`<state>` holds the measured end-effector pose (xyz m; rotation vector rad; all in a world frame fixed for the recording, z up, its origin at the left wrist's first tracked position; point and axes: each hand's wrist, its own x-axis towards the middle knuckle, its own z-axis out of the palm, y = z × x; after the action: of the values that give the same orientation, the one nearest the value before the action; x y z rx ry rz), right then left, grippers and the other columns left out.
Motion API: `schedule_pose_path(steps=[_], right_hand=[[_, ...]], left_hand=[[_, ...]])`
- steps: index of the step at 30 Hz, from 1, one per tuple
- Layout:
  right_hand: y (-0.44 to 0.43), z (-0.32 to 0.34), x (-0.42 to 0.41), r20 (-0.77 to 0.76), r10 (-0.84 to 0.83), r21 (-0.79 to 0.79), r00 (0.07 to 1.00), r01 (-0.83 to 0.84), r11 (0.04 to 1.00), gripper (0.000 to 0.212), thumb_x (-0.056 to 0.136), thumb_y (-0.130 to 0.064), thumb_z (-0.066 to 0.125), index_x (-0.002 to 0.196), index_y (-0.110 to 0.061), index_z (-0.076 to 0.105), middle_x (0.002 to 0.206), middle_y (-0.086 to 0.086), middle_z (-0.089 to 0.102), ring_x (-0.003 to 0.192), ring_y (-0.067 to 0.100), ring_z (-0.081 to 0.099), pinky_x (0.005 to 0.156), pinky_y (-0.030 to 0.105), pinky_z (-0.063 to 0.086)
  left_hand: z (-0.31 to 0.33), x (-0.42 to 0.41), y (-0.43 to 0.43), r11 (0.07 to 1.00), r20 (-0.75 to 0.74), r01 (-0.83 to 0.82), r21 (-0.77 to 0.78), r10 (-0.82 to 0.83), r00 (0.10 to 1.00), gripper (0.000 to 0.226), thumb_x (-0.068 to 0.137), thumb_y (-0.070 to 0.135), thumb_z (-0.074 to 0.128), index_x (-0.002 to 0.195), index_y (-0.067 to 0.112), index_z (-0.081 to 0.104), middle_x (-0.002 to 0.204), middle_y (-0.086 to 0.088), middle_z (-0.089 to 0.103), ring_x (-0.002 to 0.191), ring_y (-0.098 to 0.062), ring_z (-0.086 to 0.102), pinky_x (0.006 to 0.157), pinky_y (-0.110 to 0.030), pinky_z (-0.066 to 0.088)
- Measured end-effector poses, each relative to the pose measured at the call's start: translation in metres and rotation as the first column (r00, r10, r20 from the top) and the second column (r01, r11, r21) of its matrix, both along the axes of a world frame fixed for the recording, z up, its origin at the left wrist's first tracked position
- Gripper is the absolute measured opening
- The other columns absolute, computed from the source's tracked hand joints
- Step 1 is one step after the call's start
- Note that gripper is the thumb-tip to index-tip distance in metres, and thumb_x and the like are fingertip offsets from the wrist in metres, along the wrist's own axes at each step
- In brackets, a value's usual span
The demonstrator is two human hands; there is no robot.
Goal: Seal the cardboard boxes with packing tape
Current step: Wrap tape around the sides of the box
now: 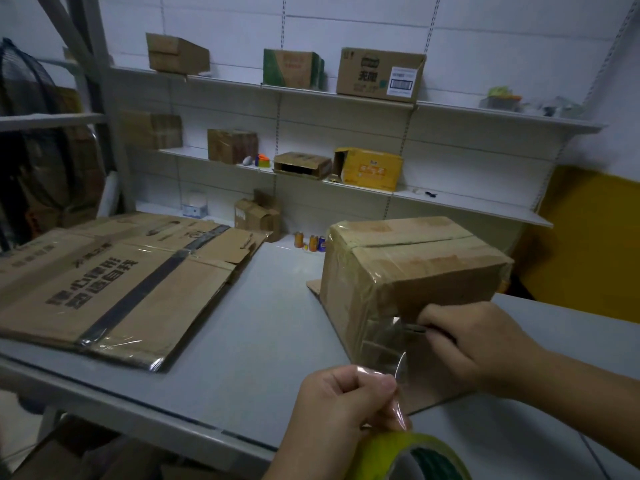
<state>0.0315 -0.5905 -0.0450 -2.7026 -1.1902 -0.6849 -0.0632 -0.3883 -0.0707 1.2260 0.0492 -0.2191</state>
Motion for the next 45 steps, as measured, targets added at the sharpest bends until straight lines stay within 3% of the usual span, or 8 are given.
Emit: schedule_pose_path(steps=[5,17,21,24,27,31,40,45], right_hand=[[0.003,0.038,-0.007,0.003,0.101,0.225,0.995,-0.099,0.969,0.028,0.089,-0.032,0.043,0.082,-0.019,0.066,0.063,-0.01,0.059,0.054,0.002,0.051,0.046,0.016,0.038],[0.015,-0.015,-0.004,0.105,0.086,-0.215,0.991,-0.062,0.975,0.028,0.081,-0.036,0.045,0.067,-0.023,0.065,0.055,-0.009,0.059,0.041,0.006,0.052,0.035,0.018,0.041],[-0.001,0.004,-0.011,0.008,0.068,0.127,0.998,-0.069,0.989,0.017,0.086,-0.03,0.044,0.096,-0.032,0.058,0.079,-0.021,0.056,0.07,-0.013,0.049,0.061,0.001,0.041],[0.009,0.047,-0.004,0.112,0.1,0.359,0.989,-0.135,0.924,0.022,0.094,-0.036,0.042,0.108,-0.025,0.055,0.088,-0.014,0.052,0.079,-0.007,0.048,0.069,0.007,0.042],[0.037,0.077,0.014,0.173,0.083,0.094,0.981,-0.1,0.991,0.05,0.088,-0.064,0.038,0.12,-0.028,0.049,0.106,-0.005,0.058,0.091,-0.006,0.043,0.071,0.016,0.042],[0.062,0.068,0.037,-0.001,0.05,-0.36,0.999,-0.047,0.932,0.075,0.072,-0.076,0.046,0.138,-0.04,0.037,0.152,-0.017,0.028,0.127,0.012,0.043,0.092,0.035,0.045],[0.072,0.067,0.031,-0.08,0.011,-0.294,0.997,-0.035,0.955,0.065,0.075,-0.077,0.033,0.126,-0.039,0.048,0.147,-0.023,0.036,0.114,0.007,0.048,0.082,0.029,0.042],[0.086,0.047,0.019,0.036,-0.153,0.006,0.987,0.153,0.988,0.072,0.079,-0.059,0.055,0.141,-0.035,0.029,0.103,-0.012,0.056,0.088,0.012,0.054,0.067,0.027,0.041]], left_hand=[[-0.006,0.001,-0.005,1.0,-0.015,-0.006,0.013,0.006,1.0,0.011,0.065,0.016,0.08,0.059,0.009,0.074,0.062,-0.017,0.066,0.059,-0.027,0.062,0.055,-0.025,0.048],[-0.003,-0.004,-0.004,0.998,-0.009,0.066,0.011,-0.065,0.998,0.008,0.063,0.016,0.078,0.058,0.011,0.074,0.062,-0.015,0.067,0.066,-0.031,0.065,0.075,-0.038,0.053],[-0.009,-0.001,0.002,0.996,-0.022,0.049,-0.068,-0.051,0.998,0.021,0.078,0.0,0.068,0.057,0.003,0.072,0.058,-0.018,0.063,0.052,-0.026,0.062,0.053,-0.027,0.053],[-0.015,0.004,-0.004,0.998,-0.03,0.04,-0.042,-0.042,0.999,0.022,0.078,0.002,0.067,0.056,0.004,0.072,0.059,-0.017,0.063,0.056,-0.027,0.062,0.057,-0.029,0.053],[-0.016,0.006,-0.012,0.999,-0.046,0.036,-0.017,-0.037,0.998,0.015,0.071,0.004,0.071,0.057,0.005,0.072,0.059,-0.018,0.063,0.055,-0.028,0.063,0.057,-0.029,0.054],[-0.015,0.006,-0.014,0.998,-0.051,0.038,-0.04,-0.04,0.998,0.012,0.07,0.003,0.07,0.058,0.002,0.07,0.057,-0.02,0.06,0.051,-0.027,0.061,0.049,-0.025,0.051],[-0.01,-0.001,-0.012,0.994,-0.004,0.112,0.008,-0.112,0.994,0.022,0.08,-0.007,0.064,0.059,-0.002,0.063,0.05,-0.018,0.059,0.037,-0.016,0.057,0.037,-0.013,0.039],[-0.015,0.001,-0.011,0.993,-0.018,0.116,0.023,-0.116,0.993,0.02,0.077,-0.003,0.069,0.058,0.0,0.067,0.056,-0.021,0.063,0.043,-0.019,0.06,0.043,-0.018,0.043]])
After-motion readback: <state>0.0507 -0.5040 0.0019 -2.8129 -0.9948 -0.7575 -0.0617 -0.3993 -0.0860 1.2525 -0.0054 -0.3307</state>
